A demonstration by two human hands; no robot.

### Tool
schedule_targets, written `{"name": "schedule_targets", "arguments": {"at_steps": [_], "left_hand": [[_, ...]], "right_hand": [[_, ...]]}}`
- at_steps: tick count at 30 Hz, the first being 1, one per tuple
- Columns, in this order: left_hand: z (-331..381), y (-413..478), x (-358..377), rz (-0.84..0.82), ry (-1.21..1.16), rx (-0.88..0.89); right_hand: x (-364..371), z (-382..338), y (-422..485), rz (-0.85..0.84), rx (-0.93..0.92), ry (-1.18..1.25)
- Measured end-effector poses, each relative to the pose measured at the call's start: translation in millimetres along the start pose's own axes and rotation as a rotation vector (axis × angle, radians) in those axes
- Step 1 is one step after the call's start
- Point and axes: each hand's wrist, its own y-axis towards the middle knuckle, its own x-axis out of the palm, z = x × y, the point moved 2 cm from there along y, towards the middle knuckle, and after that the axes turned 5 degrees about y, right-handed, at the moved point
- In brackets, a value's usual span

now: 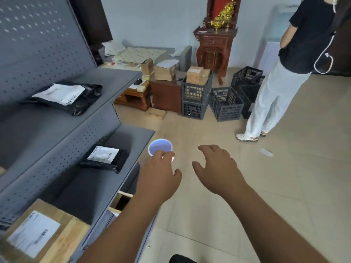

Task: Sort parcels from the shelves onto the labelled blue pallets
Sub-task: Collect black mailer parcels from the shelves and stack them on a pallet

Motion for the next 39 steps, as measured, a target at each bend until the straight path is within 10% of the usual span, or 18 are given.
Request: {"name": "schedule_targets", "arguments": {"at_steps": [39], "left_hand": [[-228.0, 148.8, 54.5, 0.019, -0.32, -1.141]], "right_hand": [[242.4, -195.9, 332.3, -0.689, -0.801, -0.035]]}}
